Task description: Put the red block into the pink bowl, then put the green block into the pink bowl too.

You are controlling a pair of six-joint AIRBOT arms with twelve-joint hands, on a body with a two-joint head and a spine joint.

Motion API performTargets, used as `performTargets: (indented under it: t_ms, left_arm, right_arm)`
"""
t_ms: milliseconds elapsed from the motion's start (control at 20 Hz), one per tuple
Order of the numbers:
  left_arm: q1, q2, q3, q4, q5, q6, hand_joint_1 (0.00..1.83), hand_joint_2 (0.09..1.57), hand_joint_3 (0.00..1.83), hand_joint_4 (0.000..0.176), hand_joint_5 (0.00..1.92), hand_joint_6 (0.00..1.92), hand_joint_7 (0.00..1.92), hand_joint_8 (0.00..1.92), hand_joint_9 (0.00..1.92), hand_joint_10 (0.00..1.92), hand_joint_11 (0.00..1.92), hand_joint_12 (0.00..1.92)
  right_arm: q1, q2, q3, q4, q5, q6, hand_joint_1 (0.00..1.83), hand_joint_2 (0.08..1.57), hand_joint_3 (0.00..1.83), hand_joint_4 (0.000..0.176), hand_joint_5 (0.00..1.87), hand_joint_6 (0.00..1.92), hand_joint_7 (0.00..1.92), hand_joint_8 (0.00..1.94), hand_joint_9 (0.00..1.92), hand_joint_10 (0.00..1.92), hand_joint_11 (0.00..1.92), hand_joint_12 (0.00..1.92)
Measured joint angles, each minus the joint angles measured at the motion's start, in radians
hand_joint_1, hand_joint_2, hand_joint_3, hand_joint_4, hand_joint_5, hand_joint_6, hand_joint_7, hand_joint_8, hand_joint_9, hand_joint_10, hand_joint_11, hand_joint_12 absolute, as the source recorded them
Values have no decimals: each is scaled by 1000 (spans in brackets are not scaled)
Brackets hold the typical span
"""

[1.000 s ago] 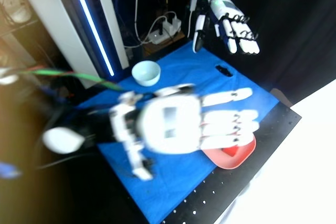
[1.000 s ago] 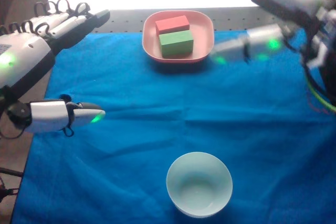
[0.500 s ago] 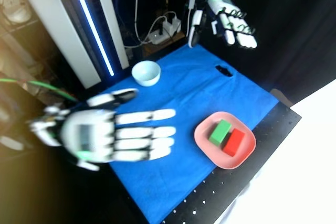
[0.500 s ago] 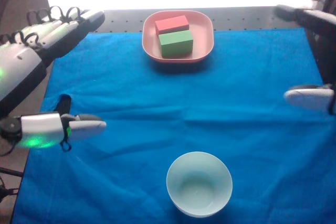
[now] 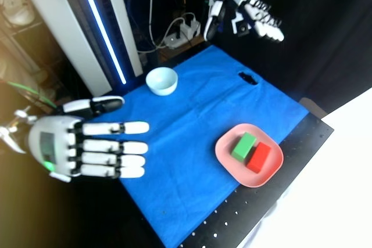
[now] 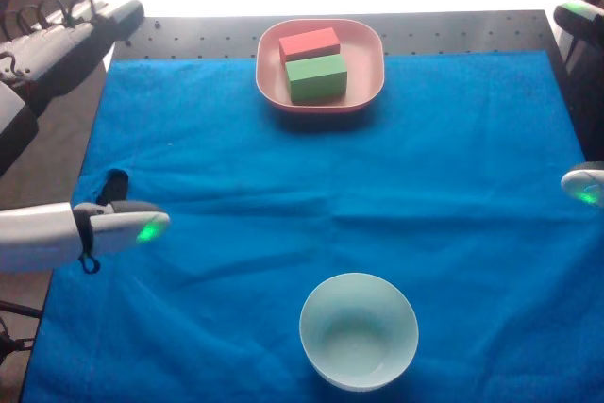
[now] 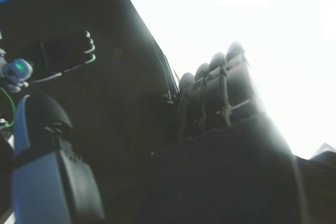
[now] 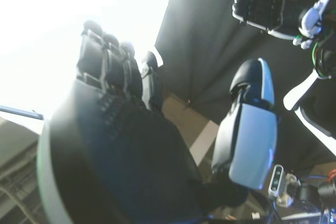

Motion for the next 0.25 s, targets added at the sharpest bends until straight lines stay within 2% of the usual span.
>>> performTargets:
  t_ms: [50,150,250]
  left_arm:
    - [0,0,0,0,-4,0,797,837,0,176,23,5,0,0,0,0,0,0]
    - [11,0,0,-8,-18,-7,780,836,0,176,23,4,0,0,0,0,0,0]
    - [24,1,0,-12,-33,-21,758,831,0,176,42,11,0,0,0,0,0,0]
  right_arm:
    - [0,0,0,0,0,0,886,861,0,85,215,0,150,1,99,1,101,122]
    - [0,2,0,-3,2,0,869,849,0,119,216,1,154,2,105,4,88,118]
    - [0,4,-5,3,9,-1,843,857,0,127,218,1,153,1,106,3,73,117]
